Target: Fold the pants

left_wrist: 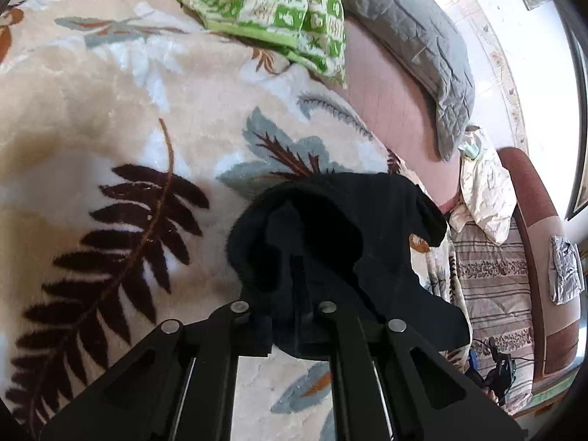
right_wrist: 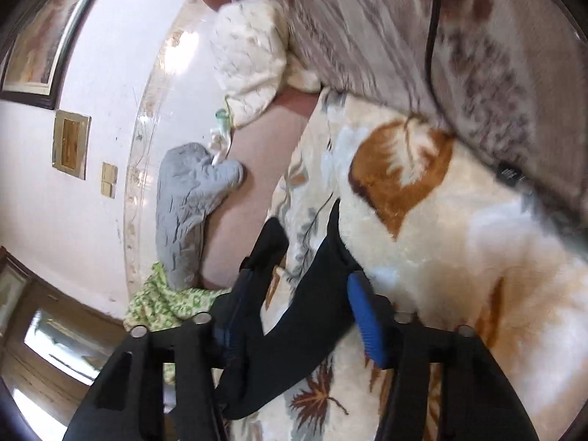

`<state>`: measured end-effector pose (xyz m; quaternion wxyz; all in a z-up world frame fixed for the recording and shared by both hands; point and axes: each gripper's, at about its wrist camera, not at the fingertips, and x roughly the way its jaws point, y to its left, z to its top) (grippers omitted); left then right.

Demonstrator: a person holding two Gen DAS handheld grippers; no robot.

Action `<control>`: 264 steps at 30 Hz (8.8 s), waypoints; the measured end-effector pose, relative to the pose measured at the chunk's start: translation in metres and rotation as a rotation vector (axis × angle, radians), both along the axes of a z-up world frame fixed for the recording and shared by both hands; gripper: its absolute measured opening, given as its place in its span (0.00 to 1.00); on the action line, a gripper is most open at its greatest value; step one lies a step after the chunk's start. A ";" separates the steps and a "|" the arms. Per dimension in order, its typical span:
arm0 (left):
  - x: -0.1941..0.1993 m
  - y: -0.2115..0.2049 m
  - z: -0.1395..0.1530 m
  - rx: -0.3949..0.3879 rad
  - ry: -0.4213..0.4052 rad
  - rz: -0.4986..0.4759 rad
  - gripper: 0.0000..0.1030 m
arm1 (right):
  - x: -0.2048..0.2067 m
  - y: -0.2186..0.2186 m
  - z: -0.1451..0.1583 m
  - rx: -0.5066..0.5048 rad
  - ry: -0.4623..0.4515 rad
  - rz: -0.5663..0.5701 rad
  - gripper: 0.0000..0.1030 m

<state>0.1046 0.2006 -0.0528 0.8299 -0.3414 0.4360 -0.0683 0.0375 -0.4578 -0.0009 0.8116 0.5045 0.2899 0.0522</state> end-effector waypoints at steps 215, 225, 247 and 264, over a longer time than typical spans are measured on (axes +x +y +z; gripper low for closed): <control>0.029 0.078 0.053 0.746 -0.220 -0.385 0.08 | 0.033 0.251 -0.018 -1.076 0.211 0.700 0.90; 0.008 0.070 0.083 0.732 -0.221 -0.285 0.08 | 0.056 0.109 0.010 -0.538 0.076 0.310 0.61; 0.006 0.063 0.096 0.686 -0.167 -0.195 0.07 | 0.110 0.128 -0.021 -0.571 0.104 0.525 0.05; -0.169 0.076 0.056 0.860 -0.357 -0.251 0.08 | -0.054 0.162 0.023 -0.789 -0.060 0.910 0.05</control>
